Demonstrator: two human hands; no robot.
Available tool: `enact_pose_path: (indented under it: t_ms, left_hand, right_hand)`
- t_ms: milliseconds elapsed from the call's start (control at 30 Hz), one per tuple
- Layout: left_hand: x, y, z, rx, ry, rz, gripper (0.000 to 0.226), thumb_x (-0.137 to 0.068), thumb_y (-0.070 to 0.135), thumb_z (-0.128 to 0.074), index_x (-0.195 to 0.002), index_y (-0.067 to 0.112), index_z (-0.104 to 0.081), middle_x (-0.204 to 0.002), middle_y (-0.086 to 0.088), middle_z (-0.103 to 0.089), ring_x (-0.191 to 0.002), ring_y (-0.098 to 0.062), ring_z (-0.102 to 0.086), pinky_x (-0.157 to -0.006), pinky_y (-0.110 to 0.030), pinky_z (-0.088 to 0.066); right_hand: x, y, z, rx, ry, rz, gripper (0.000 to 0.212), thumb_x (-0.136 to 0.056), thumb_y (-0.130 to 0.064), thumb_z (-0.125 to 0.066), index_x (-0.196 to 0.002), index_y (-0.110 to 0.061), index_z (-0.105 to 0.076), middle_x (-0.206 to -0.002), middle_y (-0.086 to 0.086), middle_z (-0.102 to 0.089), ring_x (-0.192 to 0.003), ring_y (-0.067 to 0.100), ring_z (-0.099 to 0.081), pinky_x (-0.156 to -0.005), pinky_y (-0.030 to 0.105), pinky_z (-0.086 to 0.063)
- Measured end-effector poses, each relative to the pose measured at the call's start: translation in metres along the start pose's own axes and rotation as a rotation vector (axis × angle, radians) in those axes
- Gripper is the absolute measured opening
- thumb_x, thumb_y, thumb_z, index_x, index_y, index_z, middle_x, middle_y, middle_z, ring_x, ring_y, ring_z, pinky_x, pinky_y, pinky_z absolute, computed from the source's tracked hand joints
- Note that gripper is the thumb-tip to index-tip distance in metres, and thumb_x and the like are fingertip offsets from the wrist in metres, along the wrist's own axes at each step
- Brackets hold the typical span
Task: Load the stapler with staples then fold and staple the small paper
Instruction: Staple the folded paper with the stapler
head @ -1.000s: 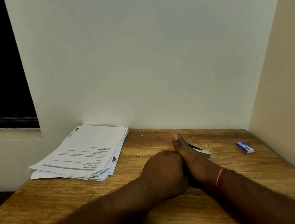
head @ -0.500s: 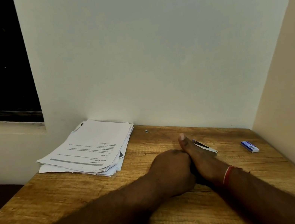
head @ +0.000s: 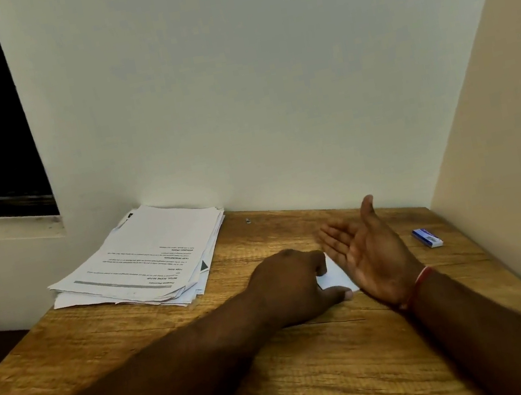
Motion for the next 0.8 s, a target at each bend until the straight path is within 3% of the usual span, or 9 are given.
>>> enact_pose_path:
  t_ms: [100, 233, 367, 467, 567, 667, 800]
  left_hand:
    - [-0.001, -0.001, 0.001, 0.014, -0.019, 0.044, 0.065, -0.088, 0.083, -0.073, -0.132, 0.036, -0.068, -0.14, 0.004, -0.07, -0.123, -0.018, -0.062, -0.087, -0.034, -0.046]
    - [-0.002, -0.005, 0.007, 0.015, 0.0, 0.081, 0.062, -0.085, 0.082, -0.077, -0.125, 0.035, -0.07, -0.134, 0.002, -0.069, -0.111, -0.014, -0.056, -0.084, -0.034, -0.048]
    - [-0.004, -0.011, 0.004, 0.023, -0.014, 0.113, 0.082, -0.075, 0.089, -0.079, -0.139, 0.041, -0.063, -0.143, 0.006, -0.065, -0.125, -0.014, -0.059, -0.099, -0.038, -0.057]
    - [-0.005, -0.014, 0.004, 0.091, -0.035, 0.129, 0.096, -0.07, 0.086, -0.086, -0.149, 0.042, -0.054, -0.15, 0.011, -0.06, -0.132, -0.014, -0.054, -0.105, -0.041, -0.057]
    - [-0.006, -0.022, 0.003, 0.221, -0.056, 0.161, 0.104, -0.065, 0.077, -0.096, -0.151, 0.04, -0.051, -0.144, 0.014, -0.059, -0.131, -0.012, -0.054, -0.109, -0.043, -0.057]
    - [-0.009, -0.033, 0.005, 0.36, -0.01, 0.166, 0.093, -0.066, 0.061, -0.104, -0.143, 0.042, -0.056, -0.128, 0.019, -0.061, -0.115, -0.006, -0.062, -0.097, -0.036, -0.064]
    - [-0.014, -0.048, 0.009, 0.511, 0.067, 0.16, 0.066, -0.078, 0.036, -0.103, -0.133, 0.043, -0.067, -0.122, 0.019, -0.071, -0.101, -0.012, -0.075, -0.087, -0.031, -0.067]
  right_hand:
    - [-0.007, 0.003, 0.012, -0.122, 0.039, -0.033, 0.107, -0.093, -0.084, -0.048, -0.163, -0.003, -0.042, -0.163, 0.021, -0.054, -0.15, 0.034, -0.054, -0.132, 0.049, -0.035]
    - [-0.008, 0.002, 0.011, -0.12, 0.053, -0.004, 0.105, -0.094, -0.082, -0.048, -0.158, 0.001, -0.047, -0.158, 0.022, -0.058, -0.147, 0.034, -0.057, -0.13, 0.049, -0.038]
    - [0.0, -0.005, 0.007, -0.078, 0.001, 0.072, 0.09, -0.099, -0.076, -0.05, -0.148, -0.001, -0.059, -0.143, 0.021, -0.071, -0.135, 0.034, -0.068, -0.123, 0.05, -0.047]
    - [0.011, -0.022, 0.005, 0.239, 0.073, 0.307, 0.053, -0.106, -0.057, -0.057, -0.126, -0.011, -0.074, -0.116, 0.011, -0.082, -0.109, 0.031, -0.08, -0.098, 0.049, -0.064]
    - [0.016, -0.028, 0.004, 0.633, 0.166, 0.471, 0.019, -0.098, -0.048, -0.075, -0.105, -0.03, -0.079, -0.098, -0.007, -0.081, -0.095, 0.021, -0.078, -0.083, 0.041, -0.069]
    - [0.007, -0.02, 0.005, 0.79, 0.173, 0.422, 0.013, -0.092, -0.046, -0.084, -0.1, -0.036, -0.08, -0.098, -0.021, -0.078, -0.094, 0.007, -0.073, -0.083, 0.037, -0.065]
    - [0.002, -0.013, 0.004, 0.851, 0.081, 0.339, 0.011, -0.093, -0.043, -0.086, -0.101, -0.037, -0.08, -0.097, -0.028, -0.074, -0.091, -0.003, -0.069, -0.074, 0.029, -0.062]
Point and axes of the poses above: each hand's wrist, its own x-axis away from the middle knuckle, its own z-axis out of the back of the hand, y = z × x, the point moved 7 cm from there along -x, towards the middle knuckle
